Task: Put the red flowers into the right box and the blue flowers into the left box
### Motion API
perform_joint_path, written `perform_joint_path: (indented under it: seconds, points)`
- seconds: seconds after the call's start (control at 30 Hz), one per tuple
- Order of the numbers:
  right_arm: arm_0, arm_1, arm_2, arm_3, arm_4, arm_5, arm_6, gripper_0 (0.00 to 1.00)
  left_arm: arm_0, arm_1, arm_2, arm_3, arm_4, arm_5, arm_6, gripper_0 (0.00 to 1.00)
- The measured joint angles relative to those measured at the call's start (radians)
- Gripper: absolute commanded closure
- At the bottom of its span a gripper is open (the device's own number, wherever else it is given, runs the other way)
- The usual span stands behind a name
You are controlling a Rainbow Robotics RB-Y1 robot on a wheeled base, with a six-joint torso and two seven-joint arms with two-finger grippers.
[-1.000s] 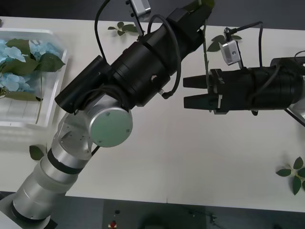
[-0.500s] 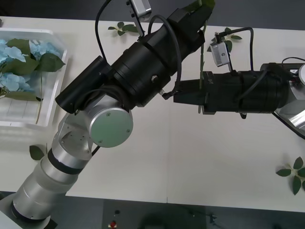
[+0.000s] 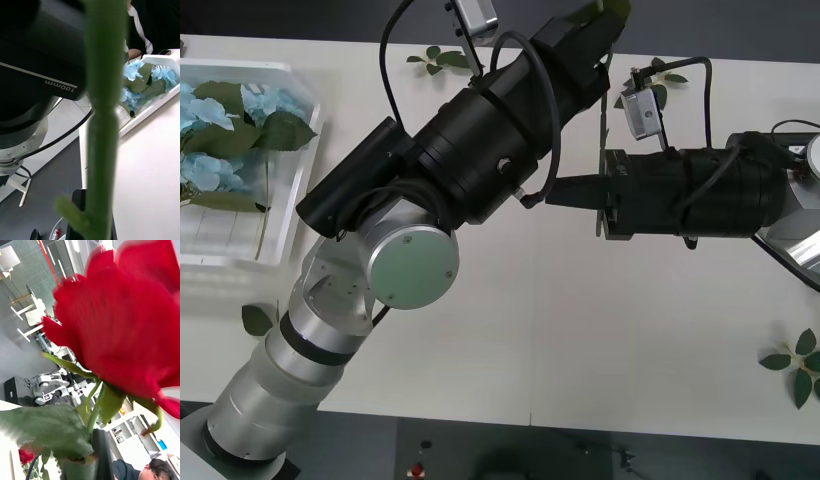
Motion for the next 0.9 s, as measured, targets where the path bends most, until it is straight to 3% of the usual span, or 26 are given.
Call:
perform_joint_path:
  seconds: [0.1, 0.33, 0.67, 0.9]
  points:
    - [0.000, 0.000, 0.000, 0.000, 0.000, 0.000, -0.002, 1.00, 0.000, 0.011, 0.000, 0.000, -0.007, -0.002, 0.000, 0.53]
    - [0.000, -0.001, -0.024, 0.000, -0.001, -0.001, -0.009, 1.00, 0.030, 0.123, 0.000, -0.036, 0.013, -0.065, 0.000, 0.52]
    - [0.000, -0.153, -0.105, 0.062, -0.048, 0.001, -0.056, 1.00, 0.261, 0.419, 0.067, -0.196, 0.032, -0.073, 0.000, 0.52]
    - [-0.008, -0.271, -0.252, 0.243, 0.163, 0.105, -0.073, 1.00, 0.279, 0.509, 0.208, -0.190, 0.014, 0.193, -0.082, 0.52]
